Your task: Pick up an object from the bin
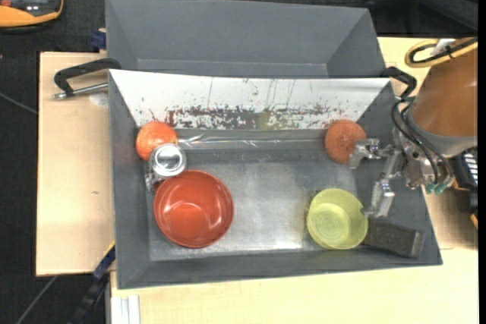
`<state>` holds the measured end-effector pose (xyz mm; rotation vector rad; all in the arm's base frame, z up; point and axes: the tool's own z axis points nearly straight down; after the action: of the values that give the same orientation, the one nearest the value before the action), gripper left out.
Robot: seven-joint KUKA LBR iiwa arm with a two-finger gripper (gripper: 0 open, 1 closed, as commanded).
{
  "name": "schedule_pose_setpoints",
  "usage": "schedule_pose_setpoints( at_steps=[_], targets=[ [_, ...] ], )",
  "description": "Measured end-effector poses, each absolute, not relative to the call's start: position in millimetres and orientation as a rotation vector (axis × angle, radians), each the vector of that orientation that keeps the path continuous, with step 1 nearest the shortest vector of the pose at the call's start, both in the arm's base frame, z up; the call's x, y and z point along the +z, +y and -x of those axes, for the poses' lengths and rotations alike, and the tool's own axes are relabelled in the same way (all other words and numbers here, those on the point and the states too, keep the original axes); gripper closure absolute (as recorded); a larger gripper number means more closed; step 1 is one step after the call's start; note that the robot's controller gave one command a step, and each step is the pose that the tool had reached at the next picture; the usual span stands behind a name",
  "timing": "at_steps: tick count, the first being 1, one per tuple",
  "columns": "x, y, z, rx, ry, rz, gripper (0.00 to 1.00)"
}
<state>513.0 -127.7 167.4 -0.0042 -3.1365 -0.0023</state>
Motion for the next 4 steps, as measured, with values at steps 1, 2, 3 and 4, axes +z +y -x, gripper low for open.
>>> schedule_pose_setpoints(
  at_steps=[1,2,3,4],
  targets=[
    [82,-38,-544.1,-0.01,-3.117,-0.326,0.0],
    [70,-93,-512.9,-0.011,-3.08,-0.578,0.0],
    [71,-91,-514.7,-0.011,-3.085,-0.584,1.0],
    [117,-139,-582.1,-0.001,-3.101,-0.578,1.0]
  ],
)
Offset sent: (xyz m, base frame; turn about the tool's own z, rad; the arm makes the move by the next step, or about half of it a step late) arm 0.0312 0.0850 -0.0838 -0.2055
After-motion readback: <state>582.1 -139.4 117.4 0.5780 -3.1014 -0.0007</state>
